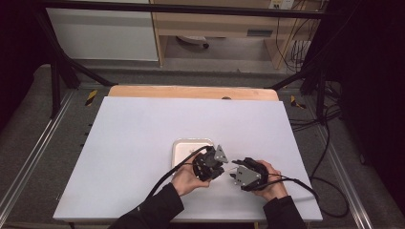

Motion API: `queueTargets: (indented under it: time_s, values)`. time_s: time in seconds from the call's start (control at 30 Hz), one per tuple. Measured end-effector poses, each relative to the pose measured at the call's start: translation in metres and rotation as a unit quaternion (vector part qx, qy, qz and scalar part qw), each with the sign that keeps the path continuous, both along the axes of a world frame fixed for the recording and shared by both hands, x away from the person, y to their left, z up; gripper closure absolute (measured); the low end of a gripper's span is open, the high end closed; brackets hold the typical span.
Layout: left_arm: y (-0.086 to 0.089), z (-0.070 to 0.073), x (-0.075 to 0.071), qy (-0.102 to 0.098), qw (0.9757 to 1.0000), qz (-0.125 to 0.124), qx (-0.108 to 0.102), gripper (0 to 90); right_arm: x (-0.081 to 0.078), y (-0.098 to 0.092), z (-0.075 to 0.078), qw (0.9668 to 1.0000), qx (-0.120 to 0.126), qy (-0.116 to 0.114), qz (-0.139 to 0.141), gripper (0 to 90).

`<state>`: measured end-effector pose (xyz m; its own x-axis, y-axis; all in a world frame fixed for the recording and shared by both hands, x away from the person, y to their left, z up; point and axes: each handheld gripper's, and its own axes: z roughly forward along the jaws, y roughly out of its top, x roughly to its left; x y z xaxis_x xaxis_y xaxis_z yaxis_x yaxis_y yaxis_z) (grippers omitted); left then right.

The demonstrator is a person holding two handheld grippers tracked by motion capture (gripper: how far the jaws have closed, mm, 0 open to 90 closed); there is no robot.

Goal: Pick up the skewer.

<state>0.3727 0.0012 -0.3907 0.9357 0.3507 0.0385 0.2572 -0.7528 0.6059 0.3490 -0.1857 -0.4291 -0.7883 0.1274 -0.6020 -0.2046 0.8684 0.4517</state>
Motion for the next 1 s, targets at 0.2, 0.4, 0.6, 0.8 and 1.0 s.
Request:
queueTargets:
  time_s: [0.2, 0.4, 0.6, 0.8, 1.0]
  values:
    - [-0.0006, 0.0000, 0.0003, 0.002, 1.0000, -0.006, 0.004, 88.7, 0.0024, 0.0021, -0.0008, 0.9990, -0.032, -0.020, 0.026, 67.9]
    - [-0.0004, 0.0005, -0.0001, 0.005, 1.0000, -0.008, 0.001, 88.7, 0.0021, 0.0034, -0.0005, 0.9977, -0.048, -0.022, 0.043, 76.9]
    - [-0.0008, -0.0005, -0.0007, 0.005, 0.9999, -0.011, 0.001, 88.7, 0.0018, 0.0039, -0.0015, 0.9970, -0.055, -0.023, 0.049, 82.8]
    - [-0.0012, -0.0013, -0.0008, 0.007, 0.9999, -0.013, 0.003, 88.7, -0.0003, 0.0039, -0.0022, 0.9957, -0.069, -0.019, 0.059, 88.1]
    - [-0.0002, -0.0017, 0.0017, 0.022, 0.9997, -0.009, 0.003, 88.5, -0.0024, 0.0051, -0.0028, 0.9946, -0.079, -0.020, 0.064, 89.2]
